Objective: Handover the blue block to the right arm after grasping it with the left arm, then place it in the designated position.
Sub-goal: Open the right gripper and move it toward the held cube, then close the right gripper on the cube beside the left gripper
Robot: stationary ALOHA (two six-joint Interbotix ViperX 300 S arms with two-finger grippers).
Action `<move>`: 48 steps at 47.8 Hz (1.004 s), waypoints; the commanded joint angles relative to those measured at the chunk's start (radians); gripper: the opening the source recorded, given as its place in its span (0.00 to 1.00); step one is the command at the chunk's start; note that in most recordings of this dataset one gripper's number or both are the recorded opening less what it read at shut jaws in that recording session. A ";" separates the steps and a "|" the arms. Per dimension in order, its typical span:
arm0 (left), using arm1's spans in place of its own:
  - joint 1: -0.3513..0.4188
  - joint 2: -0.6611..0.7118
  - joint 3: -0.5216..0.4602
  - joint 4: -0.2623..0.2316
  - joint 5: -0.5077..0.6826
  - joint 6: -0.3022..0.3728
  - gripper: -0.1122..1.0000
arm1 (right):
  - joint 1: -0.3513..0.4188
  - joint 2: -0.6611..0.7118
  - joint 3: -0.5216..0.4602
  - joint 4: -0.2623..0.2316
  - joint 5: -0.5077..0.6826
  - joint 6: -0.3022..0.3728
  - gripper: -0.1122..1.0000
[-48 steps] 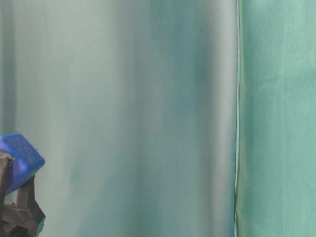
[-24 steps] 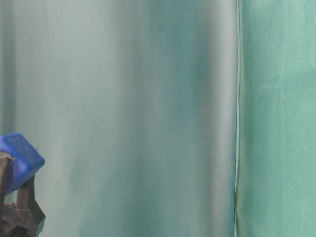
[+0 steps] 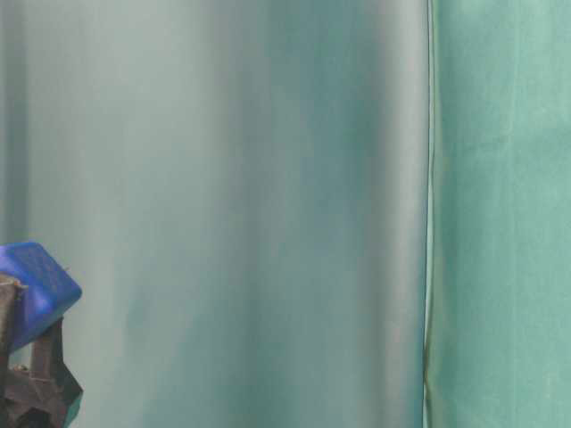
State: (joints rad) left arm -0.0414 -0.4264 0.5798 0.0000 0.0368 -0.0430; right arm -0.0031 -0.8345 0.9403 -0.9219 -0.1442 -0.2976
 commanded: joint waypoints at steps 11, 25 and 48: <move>-0.005 -0.009 -0.011 -0.002 -0.002 0.000 0.52 | 0.003 0.005 -0.029 -0.002 -0.011 0.003 0.94; -0.005 -0.009 -0.012 -0.002 -0.002 0.000 0.52 | 0.003 0.032 -0.052 -0.002 -0.011 0.002 0.94; -0.005 -0.011 -0.011 -0.002 -0.002 0.000 0.52 | 0.003 0.287 -0.247 -0.012 -0.069 -0.003 0.94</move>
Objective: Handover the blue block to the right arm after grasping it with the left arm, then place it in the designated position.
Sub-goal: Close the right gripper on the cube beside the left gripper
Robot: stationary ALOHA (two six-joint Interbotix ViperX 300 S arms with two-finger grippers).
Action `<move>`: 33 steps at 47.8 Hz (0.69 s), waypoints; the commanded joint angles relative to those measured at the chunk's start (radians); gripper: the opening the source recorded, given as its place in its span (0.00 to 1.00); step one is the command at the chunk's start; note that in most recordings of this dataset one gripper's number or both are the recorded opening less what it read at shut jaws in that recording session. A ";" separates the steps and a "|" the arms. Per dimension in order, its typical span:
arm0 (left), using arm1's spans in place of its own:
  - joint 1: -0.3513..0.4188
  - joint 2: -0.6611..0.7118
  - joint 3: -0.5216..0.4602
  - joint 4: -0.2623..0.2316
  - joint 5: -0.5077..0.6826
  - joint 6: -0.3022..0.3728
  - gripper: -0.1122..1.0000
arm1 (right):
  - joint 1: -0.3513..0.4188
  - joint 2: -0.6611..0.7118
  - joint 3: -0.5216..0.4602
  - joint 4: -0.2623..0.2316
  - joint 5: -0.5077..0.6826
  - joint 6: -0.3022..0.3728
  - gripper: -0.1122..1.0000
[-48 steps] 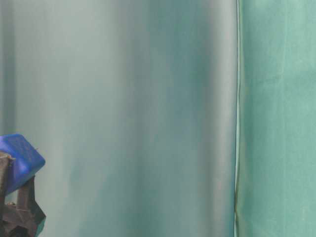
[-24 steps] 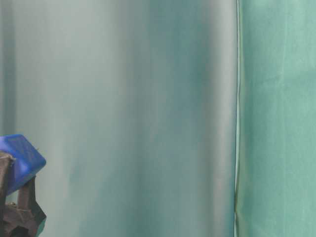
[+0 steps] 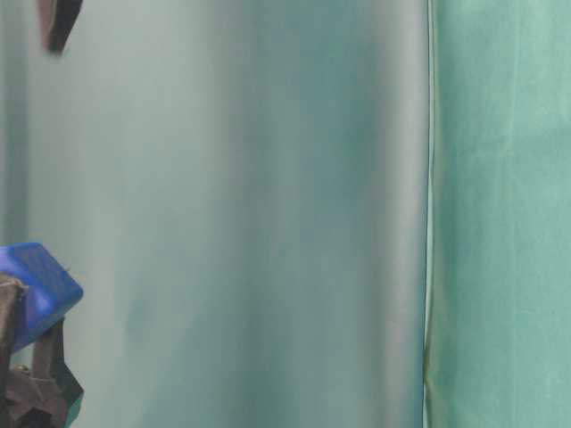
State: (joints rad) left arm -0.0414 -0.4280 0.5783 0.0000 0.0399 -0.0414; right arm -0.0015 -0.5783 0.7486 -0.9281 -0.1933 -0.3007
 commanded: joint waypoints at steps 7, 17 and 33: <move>-0.005 -0.011 -0.009 -0.002 -0.003 -0.002 0.52 | 0.002 0.115 -0.121 -0.025 -0.020 0.000 0.94; -0.005 -0.009 -0.009 -0.002 0.002 -0.002 0.52 | -0.005 0.227 -0.219 -0.026 -0.020 0.002 0.94; -0.005 -0.009 -0.009 -0.002 0.002 0.000 0.52 | -0.006 0.377 -0.368 -0.025 0.005 0.002 0.94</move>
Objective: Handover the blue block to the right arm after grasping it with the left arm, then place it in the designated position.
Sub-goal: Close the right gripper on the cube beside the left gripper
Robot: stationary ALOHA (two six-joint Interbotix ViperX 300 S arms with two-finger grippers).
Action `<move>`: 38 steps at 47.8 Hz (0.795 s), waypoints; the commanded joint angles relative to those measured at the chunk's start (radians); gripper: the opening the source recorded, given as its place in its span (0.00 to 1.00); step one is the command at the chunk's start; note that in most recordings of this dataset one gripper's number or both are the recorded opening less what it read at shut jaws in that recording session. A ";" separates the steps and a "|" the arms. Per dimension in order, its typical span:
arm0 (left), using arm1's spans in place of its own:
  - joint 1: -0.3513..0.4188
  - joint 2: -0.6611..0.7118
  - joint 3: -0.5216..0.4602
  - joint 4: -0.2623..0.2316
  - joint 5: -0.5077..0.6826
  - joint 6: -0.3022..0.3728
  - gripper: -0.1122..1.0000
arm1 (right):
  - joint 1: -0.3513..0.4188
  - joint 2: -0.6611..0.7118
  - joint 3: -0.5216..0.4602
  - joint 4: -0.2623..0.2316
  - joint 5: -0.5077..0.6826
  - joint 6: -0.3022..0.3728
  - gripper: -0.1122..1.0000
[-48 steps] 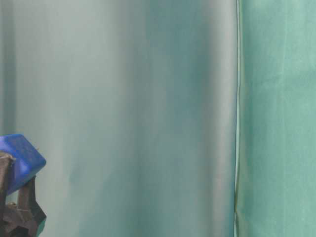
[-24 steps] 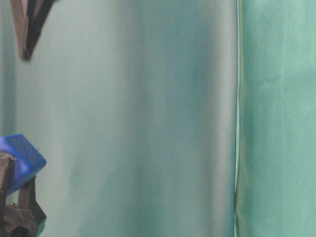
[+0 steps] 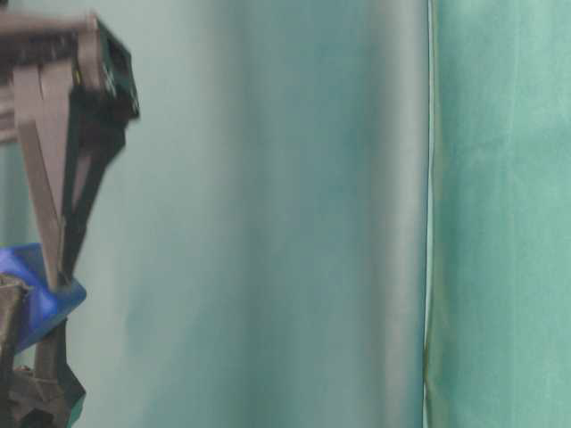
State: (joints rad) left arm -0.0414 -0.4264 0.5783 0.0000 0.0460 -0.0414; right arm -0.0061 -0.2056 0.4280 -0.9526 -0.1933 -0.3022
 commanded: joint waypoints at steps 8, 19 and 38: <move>-0.005 -0.012 -0.009 -0.002 -0.003 0.000 0.52 | -0.002 0.037 -0.084 0.000 0.032 0.003 0.94; -0.005 -0.012 -0.009 -0.002 -0.003 0.000 0.52 | -0.002 0.040 -0.086 0.000 0.052 0.012 0.94; -0.005 -0.012 -0.009 -0.002 0.008 0.000 0.52 | 0.023 0.028 -0.084 0.009 0.101 0.029 0.65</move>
